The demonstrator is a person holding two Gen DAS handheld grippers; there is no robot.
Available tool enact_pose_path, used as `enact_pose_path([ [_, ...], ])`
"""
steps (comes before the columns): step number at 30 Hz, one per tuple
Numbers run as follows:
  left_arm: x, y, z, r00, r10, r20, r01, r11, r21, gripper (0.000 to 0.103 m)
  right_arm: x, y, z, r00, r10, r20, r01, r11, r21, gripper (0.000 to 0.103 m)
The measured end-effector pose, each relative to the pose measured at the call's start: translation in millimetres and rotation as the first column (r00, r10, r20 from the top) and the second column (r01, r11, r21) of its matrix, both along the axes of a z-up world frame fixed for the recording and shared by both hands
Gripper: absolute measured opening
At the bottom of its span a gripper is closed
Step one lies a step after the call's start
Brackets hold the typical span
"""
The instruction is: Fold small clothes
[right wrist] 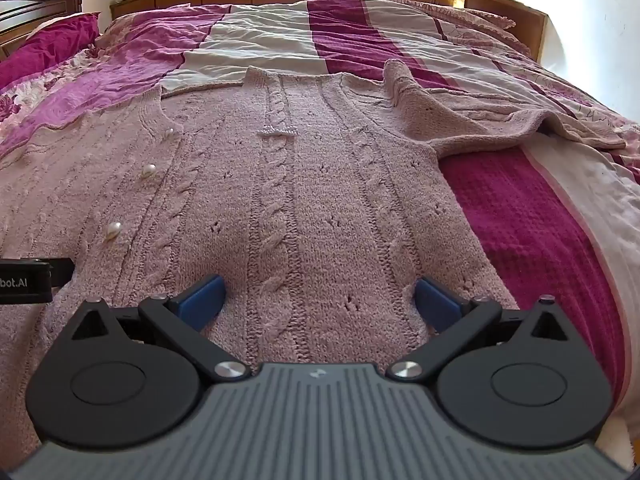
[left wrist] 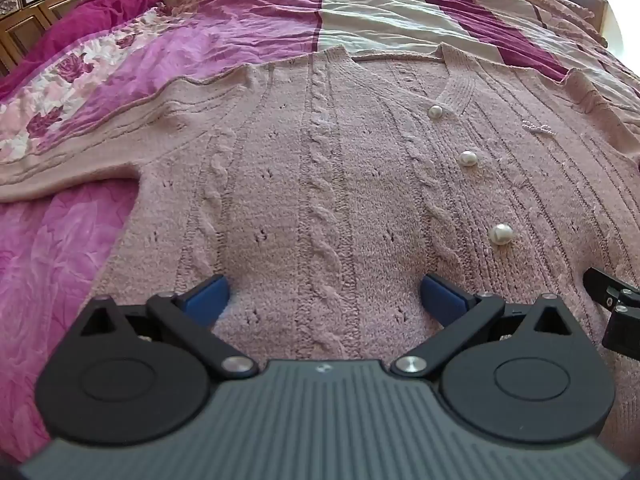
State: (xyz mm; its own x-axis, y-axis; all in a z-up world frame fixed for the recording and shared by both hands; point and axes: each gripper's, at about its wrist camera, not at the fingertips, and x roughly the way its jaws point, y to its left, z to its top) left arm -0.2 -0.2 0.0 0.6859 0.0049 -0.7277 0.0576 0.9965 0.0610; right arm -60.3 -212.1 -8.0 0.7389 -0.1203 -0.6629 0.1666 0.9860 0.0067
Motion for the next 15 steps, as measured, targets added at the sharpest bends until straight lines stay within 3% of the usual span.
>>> enact_pose_path([
  [15,-1.1,-1.8,-3.8,1.000,0.006,-0.006,-0.006,1.000,-0.009,0.103,0.1,0.8,-0.8,1.000,0.001,-0.002,-0.001,1.000,-0.006,0.103],
])
